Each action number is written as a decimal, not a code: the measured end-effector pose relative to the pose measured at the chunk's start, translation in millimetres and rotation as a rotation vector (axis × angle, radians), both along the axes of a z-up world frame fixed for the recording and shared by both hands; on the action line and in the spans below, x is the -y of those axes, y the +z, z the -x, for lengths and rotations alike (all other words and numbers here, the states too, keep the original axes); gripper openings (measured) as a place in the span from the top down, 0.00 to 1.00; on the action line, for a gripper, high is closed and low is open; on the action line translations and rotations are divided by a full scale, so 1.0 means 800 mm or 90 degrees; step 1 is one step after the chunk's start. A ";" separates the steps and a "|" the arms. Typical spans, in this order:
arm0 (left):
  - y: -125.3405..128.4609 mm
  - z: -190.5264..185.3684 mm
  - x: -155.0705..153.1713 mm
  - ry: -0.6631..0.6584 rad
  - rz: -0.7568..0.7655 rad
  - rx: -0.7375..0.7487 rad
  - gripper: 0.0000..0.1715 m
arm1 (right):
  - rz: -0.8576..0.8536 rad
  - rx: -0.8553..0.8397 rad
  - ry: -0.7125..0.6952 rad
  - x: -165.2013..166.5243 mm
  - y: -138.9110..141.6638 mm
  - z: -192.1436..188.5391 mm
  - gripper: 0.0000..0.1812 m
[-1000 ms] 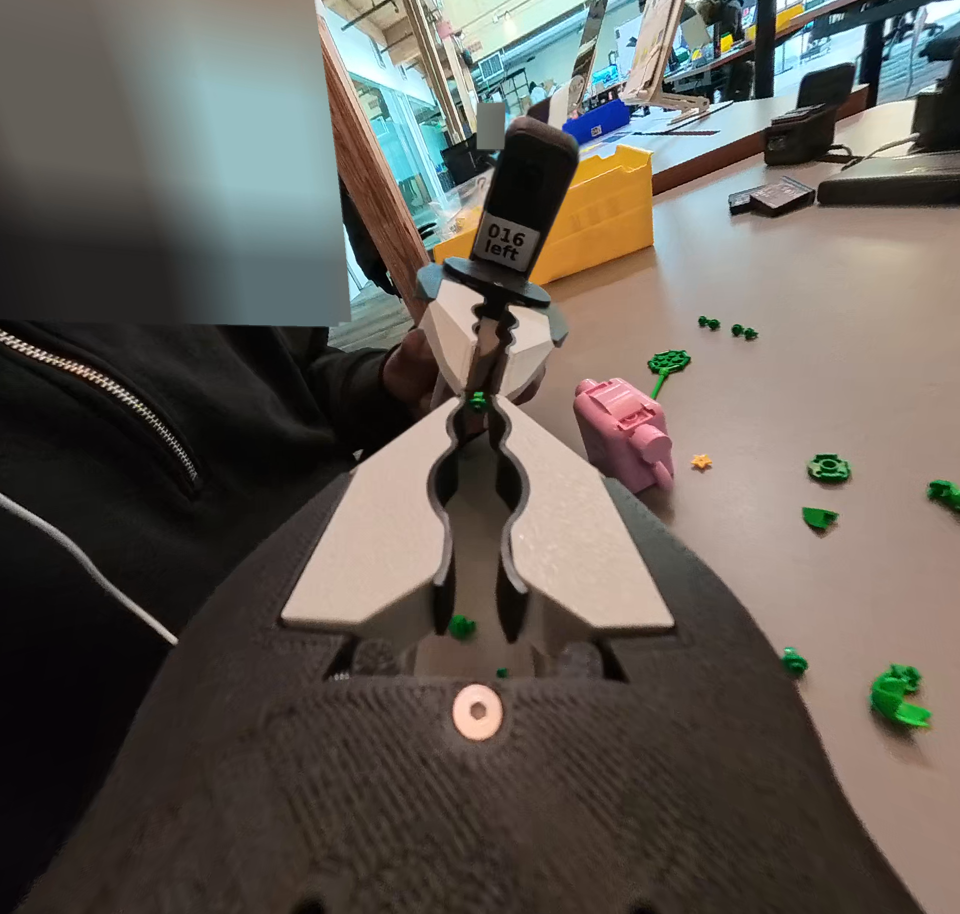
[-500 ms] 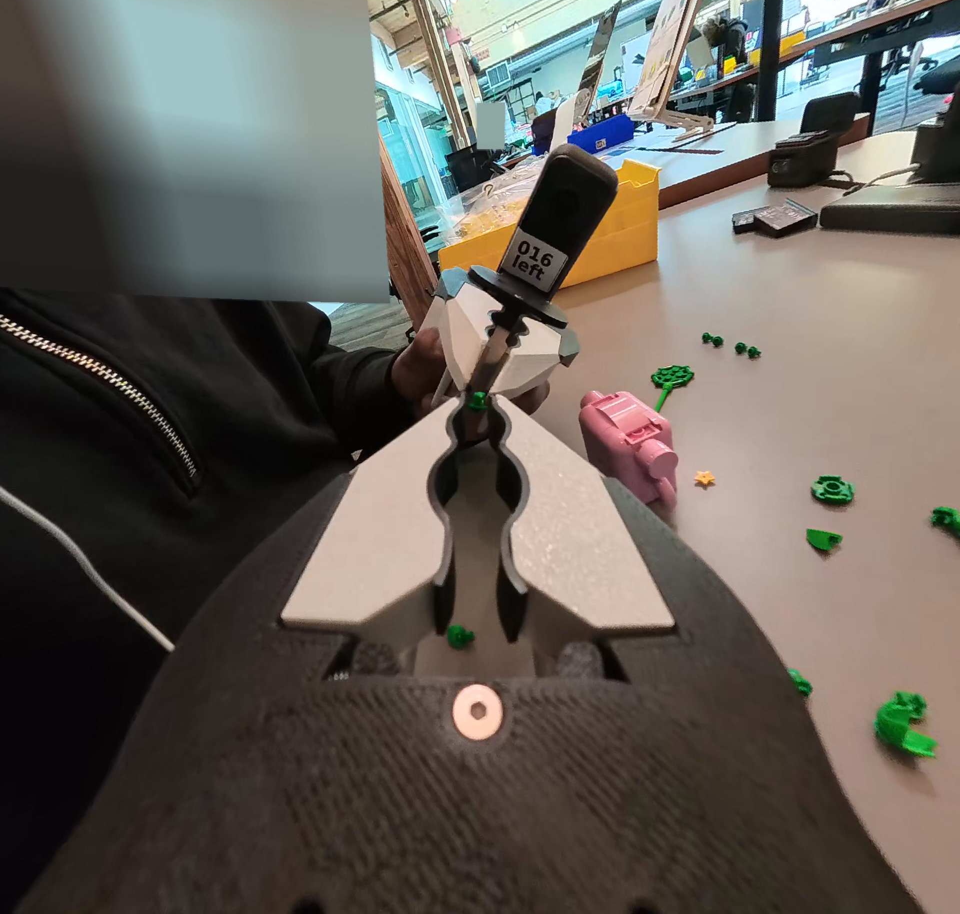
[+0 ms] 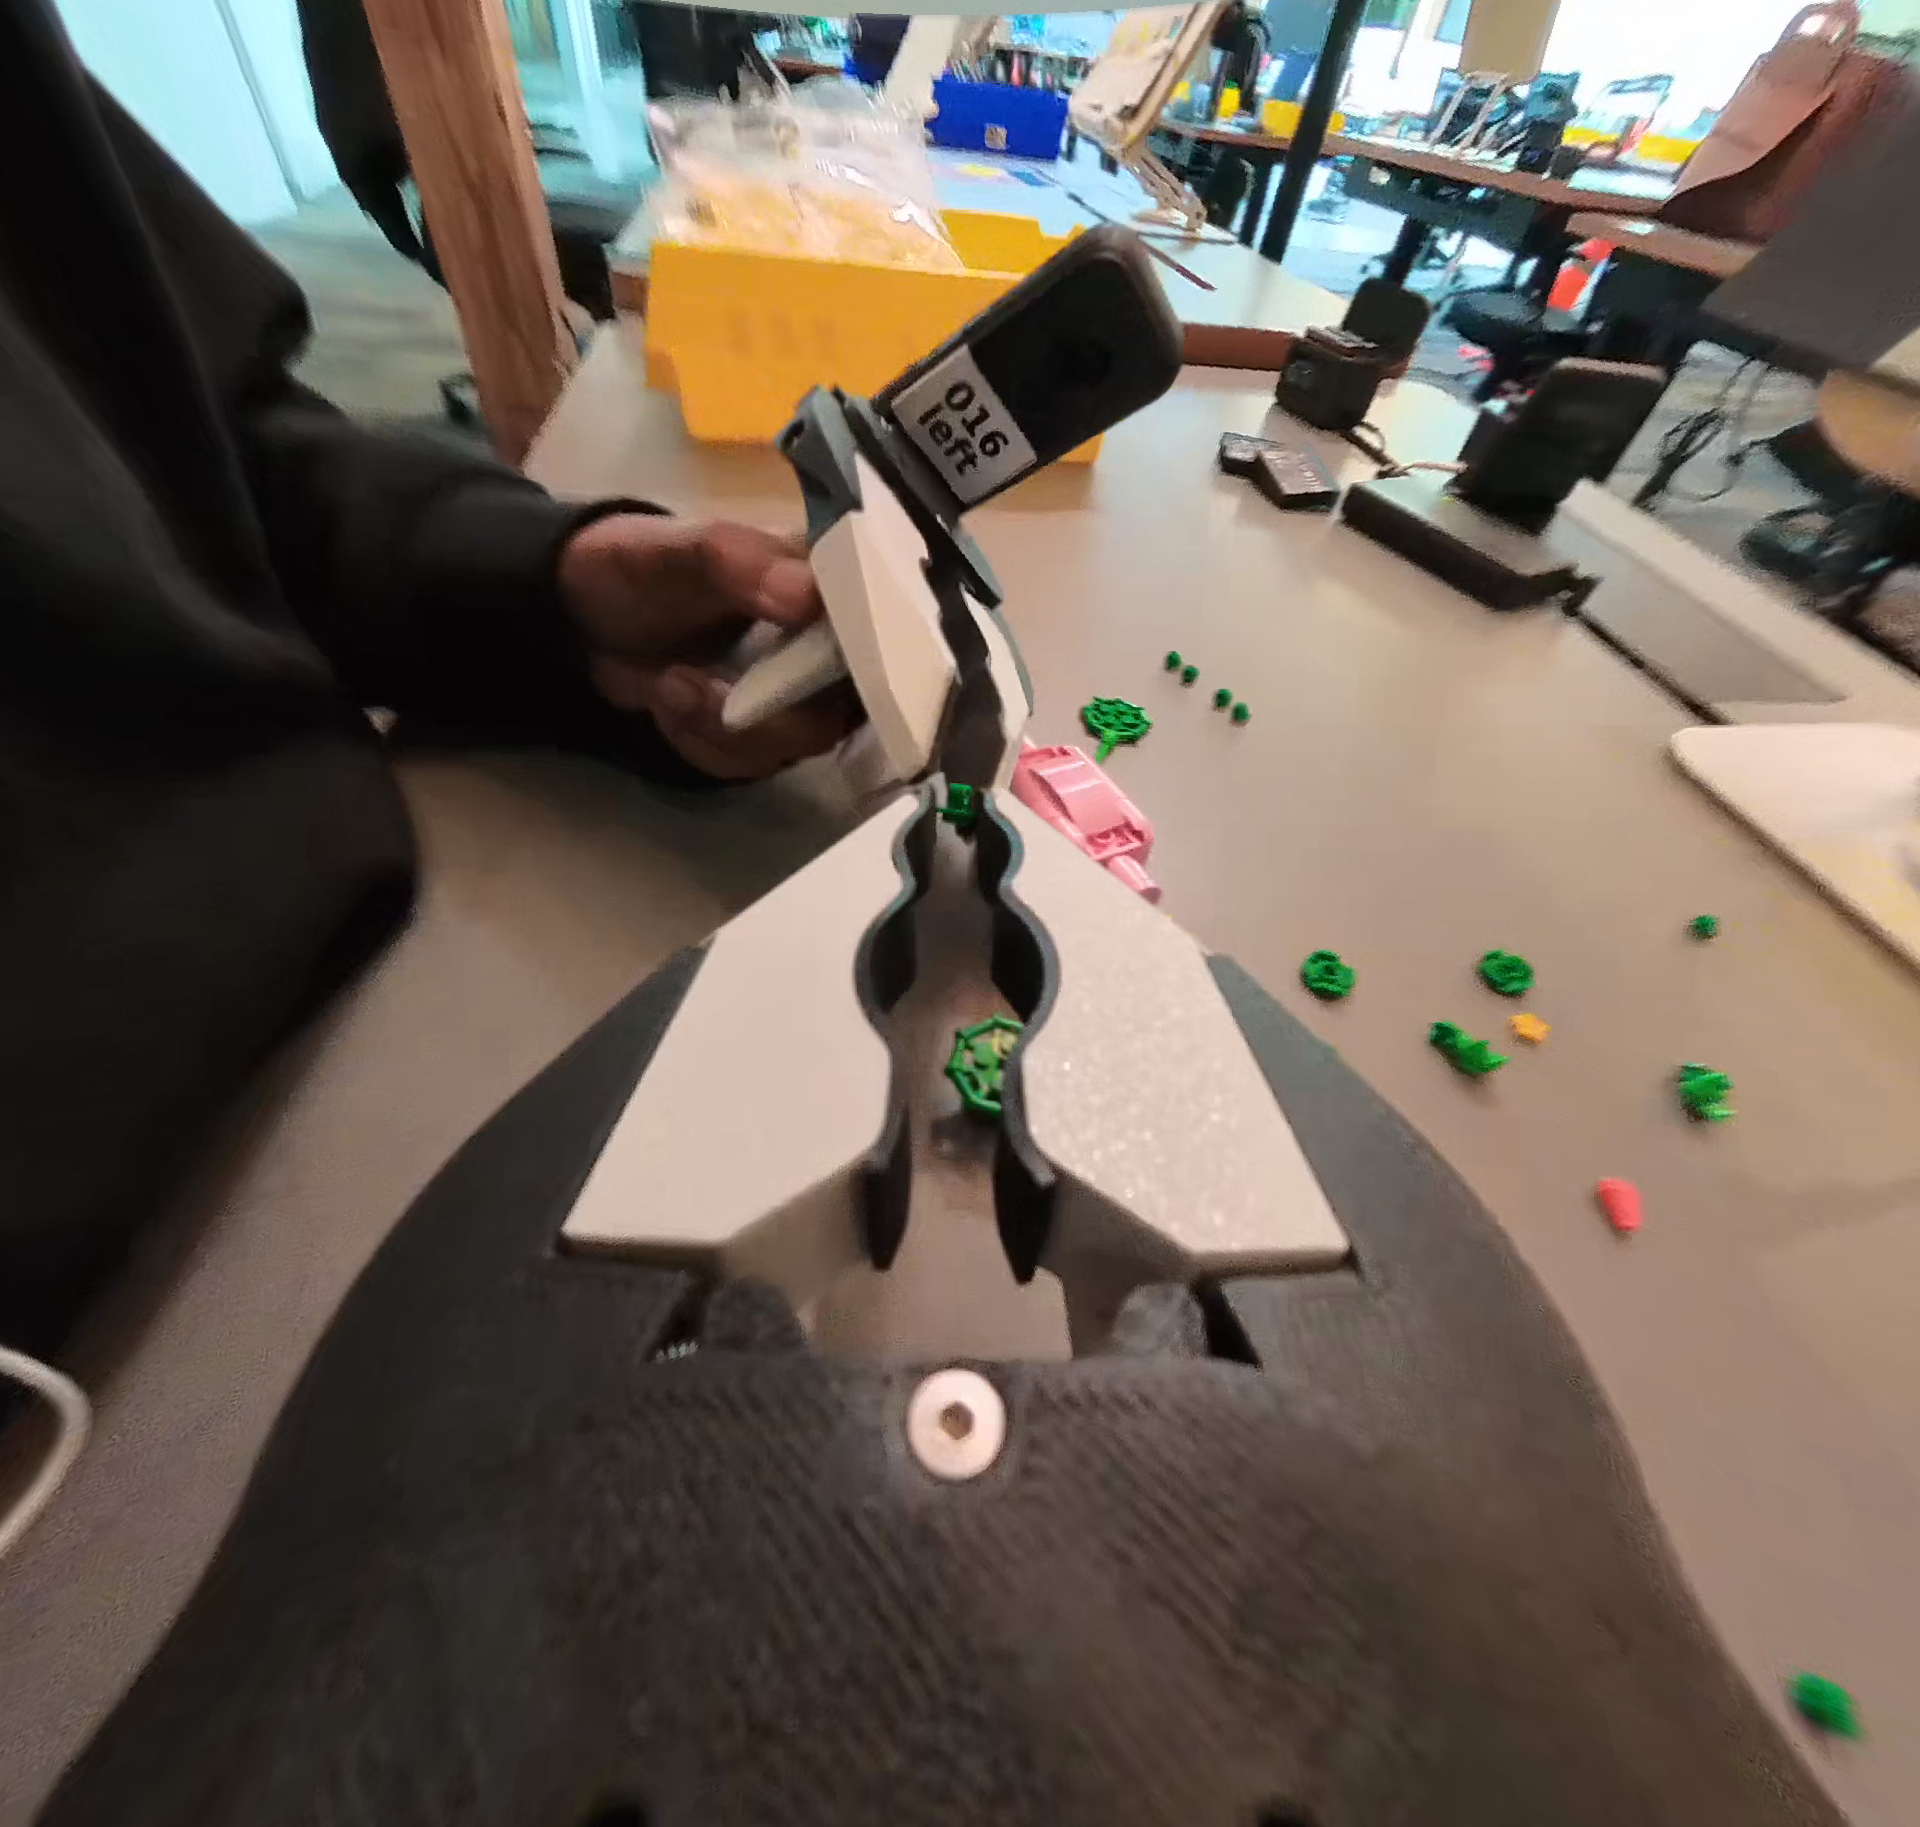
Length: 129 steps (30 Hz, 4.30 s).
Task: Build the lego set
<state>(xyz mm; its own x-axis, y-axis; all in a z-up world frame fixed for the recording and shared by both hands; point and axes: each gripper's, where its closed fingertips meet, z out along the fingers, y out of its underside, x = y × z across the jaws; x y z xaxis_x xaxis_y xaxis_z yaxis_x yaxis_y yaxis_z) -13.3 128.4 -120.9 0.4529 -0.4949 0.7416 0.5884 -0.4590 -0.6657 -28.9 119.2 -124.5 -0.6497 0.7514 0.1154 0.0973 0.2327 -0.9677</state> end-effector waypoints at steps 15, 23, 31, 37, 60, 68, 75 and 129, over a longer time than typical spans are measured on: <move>0.018 0.006 0.006 -0.038 -0.019 0.138 0.97 | -0.191 -0.172 -0.075 -0.003 0.014 0.003 0.87; 0.037 0.006 0.012 -0.079 -0.050 0.251 0.97 | -0.173 -0.246 -0.090 0.008 0.036 -0.003 0.96; 0.042 0.003 0.013 -0.094 -0.059 0.282 0.97 | -0.148 -0.244 -0.084 0.010 0.039 -0.005 0.99; 0.041 0.004 0.013 -0.093 -0.057 0.284 0.97 | -0.147 -0.246 -0.083 0.010 0.040 -0.005 0.99; 0.040 0.000 0.013 -0.110 -0.052 0.283 0.97 | -0.095 -0.194 -0.053 0.011 0.038 -0.007 0.99; 0.036 0.004 0.008 -0.067 -0.052 0.225 0.84 | -0.042 -0.169 -0.051 0.005 0.041 -0.006 1.00; 0.034 0.015 0.009 0.004 -0.083 0.063 0.90 | 0.078 -0.054 0.006 0.005 0.032 -0.006 1.00; 0.014 0.037 0.018 0.074 -0.094 -0.210 0.96 | 0.090 0.138 -0.041 -0.084 -0.028 -0.033 0.97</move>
